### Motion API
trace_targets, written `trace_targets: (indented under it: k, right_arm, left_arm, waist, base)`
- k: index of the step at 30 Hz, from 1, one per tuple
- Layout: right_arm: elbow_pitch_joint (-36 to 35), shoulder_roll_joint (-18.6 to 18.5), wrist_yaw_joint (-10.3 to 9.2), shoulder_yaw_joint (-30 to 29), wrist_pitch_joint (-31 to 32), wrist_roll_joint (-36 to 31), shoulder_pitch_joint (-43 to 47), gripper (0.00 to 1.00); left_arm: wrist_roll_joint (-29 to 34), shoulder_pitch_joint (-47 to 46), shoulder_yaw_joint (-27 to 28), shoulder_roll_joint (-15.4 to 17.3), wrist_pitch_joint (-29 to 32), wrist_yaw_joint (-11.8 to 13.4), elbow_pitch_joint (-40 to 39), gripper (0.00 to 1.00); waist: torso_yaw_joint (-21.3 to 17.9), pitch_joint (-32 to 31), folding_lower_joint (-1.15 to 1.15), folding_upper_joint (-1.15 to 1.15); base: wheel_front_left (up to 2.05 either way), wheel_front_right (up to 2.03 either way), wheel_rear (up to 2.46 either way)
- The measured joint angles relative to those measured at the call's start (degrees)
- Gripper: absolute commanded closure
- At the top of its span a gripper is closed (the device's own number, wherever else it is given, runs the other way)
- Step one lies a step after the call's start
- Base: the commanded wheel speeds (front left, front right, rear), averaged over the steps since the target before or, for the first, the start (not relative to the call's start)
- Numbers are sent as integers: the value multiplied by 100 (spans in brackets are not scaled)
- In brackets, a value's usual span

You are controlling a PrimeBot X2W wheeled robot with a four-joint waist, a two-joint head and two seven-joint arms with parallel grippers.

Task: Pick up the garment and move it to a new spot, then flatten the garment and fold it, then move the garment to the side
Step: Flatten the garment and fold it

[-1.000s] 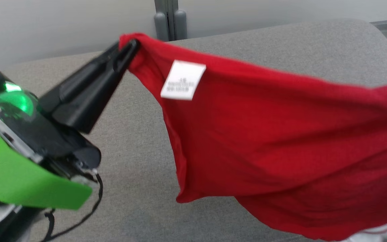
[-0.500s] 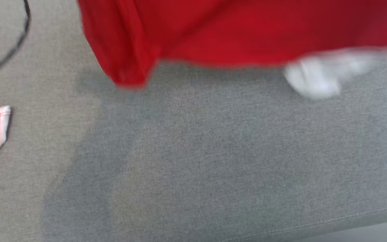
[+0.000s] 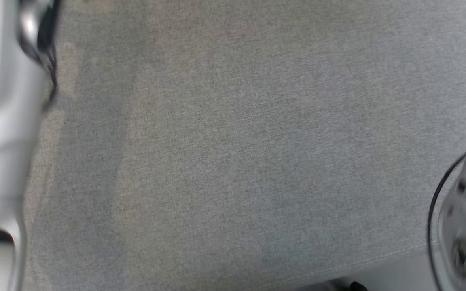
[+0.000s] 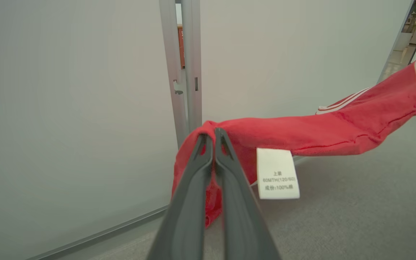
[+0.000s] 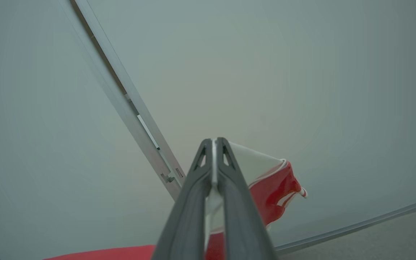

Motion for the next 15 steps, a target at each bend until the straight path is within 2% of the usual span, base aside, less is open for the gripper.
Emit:
trace_targets:
  k: [4,8,12,15]
  right_arm:
    - [-832,-59,0,255,-215,595,2086,100]
    - [-1491,-42,0,126,-468,925,3932,100]
    - [-1823,76,0,16,-631,1118,5305,100]
    - [-1851,151,1,-79,-737,1185,6167,100]
  left_arm:
    - [-506,1459,-383,135,-223,-4,-236,100]
    - [-765,2833,-472,371,-454,14,-688,100]
    - [-965,4072,-567,392,-514,256,-1280,100]
    - [-1110,5032,-621,380,-537,544,-1794,100]
  waist:
    - [-56,-213,-1,0]
    - [-42,-499,-2,0]
    - [-8,-795,-2,0]
    - [30,-1048,-2,0]
  base:
    - [0,0,0]
    - [0,0,0]
    - [0,0,0]
    - [0,0,0]
